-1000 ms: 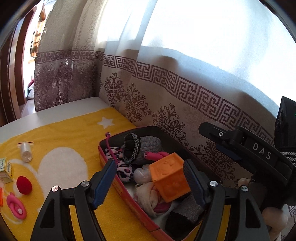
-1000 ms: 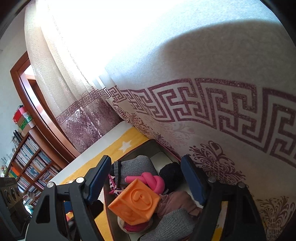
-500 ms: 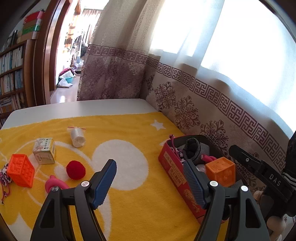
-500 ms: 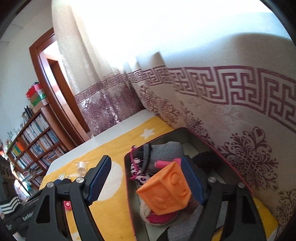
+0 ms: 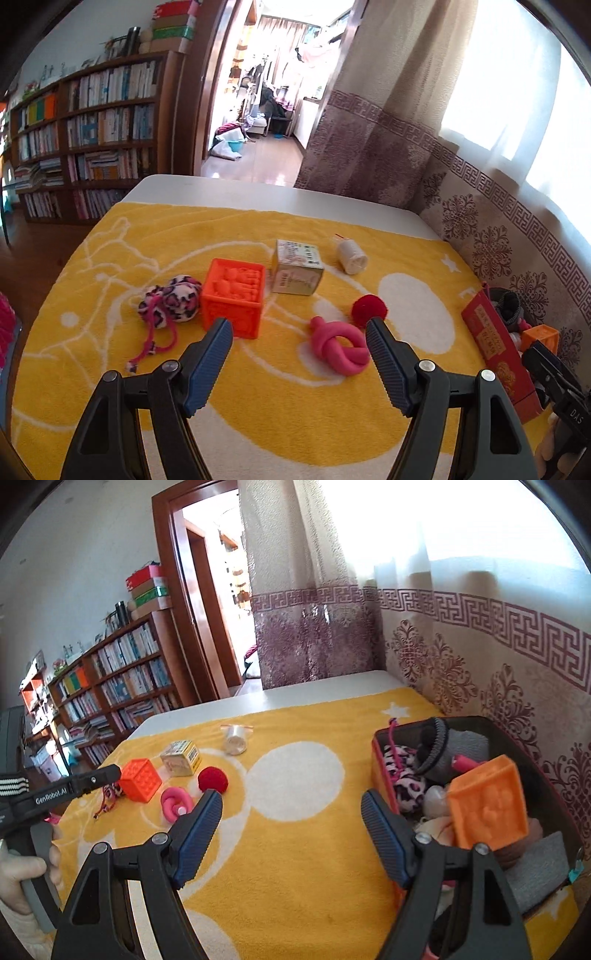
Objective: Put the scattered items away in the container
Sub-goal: 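Move both tools back toward the remaining curler and orange block, then grasp the pink curler with the right tool while the left grasps the orange block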
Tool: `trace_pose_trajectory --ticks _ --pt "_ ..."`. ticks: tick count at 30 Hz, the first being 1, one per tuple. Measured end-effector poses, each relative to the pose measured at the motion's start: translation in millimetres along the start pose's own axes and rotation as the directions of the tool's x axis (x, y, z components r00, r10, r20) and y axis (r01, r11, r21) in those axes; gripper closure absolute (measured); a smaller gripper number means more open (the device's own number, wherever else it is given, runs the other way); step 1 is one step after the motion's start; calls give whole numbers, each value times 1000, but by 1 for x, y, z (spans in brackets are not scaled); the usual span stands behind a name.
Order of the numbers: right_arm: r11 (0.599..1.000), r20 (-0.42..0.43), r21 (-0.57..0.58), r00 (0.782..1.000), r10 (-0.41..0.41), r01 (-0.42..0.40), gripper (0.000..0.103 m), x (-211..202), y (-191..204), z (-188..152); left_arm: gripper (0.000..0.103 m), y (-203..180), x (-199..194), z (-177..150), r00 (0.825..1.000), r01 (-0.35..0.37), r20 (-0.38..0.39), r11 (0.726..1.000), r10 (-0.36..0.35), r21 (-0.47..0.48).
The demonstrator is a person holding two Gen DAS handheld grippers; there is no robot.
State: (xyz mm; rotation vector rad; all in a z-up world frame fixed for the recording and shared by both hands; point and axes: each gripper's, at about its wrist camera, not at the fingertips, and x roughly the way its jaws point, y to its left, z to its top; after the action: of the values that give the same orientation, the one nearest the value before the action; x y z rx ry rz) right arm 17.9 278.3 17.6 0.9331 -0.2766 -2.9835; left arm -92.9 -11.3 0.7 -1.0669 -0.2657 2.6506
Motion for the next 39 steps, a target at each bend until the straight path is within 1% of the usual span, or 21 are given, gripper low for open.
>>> trace_pose_trajectory --ticks 3,7,10,13,17,21,26,30,35,39 --pt "1000 -26 -15 999 20 -21 22 7 11 -7 27 25 -3 -2 1000 -23 2 999 23 -43" --pt "999 -48 -36 998 37 -39 22 11 23 -12 27 49 -6 -6 999 -51 1 995 51 -81" --pt "998 -75 -51 996 41 -45 22 17 30 -14 27 60 -7 -9 998 -63 -10 994 62 -94" --pt "996 -102 -61 993 52 -58 22 22 36 -16 27 66 -3 -16 998 -56 -30 994 54 -97" --pt "993 -138 -90 988 65 -78 22 32 47 -16 27 66 5 -20 998 -37 -55 995 31 -98" --pt "986 -189 -118 977 95 -118 22 50 59 -14 27 63 8 -22 998 -14 -61 996 8 -93" --pt "976 -266 -132 954 136 -176 22 78 76 -6 27 68 8 -23 998 4 -56 994 -10 -111" --pt "959 -302 -191 942 146 -209 22 97 99 -5 27 73 9 -24 998 19 -53 991 -27 -134" --pt "935 -344 -265 929 137 -236 22 125 123 -7 27 73 12 -25 997 34 -60 990 -42 -140" --pt "934 -378 -278 920 109 -225 22 150 129 -6 27 72 13 -26 997 44 -61 989 -53 -138"
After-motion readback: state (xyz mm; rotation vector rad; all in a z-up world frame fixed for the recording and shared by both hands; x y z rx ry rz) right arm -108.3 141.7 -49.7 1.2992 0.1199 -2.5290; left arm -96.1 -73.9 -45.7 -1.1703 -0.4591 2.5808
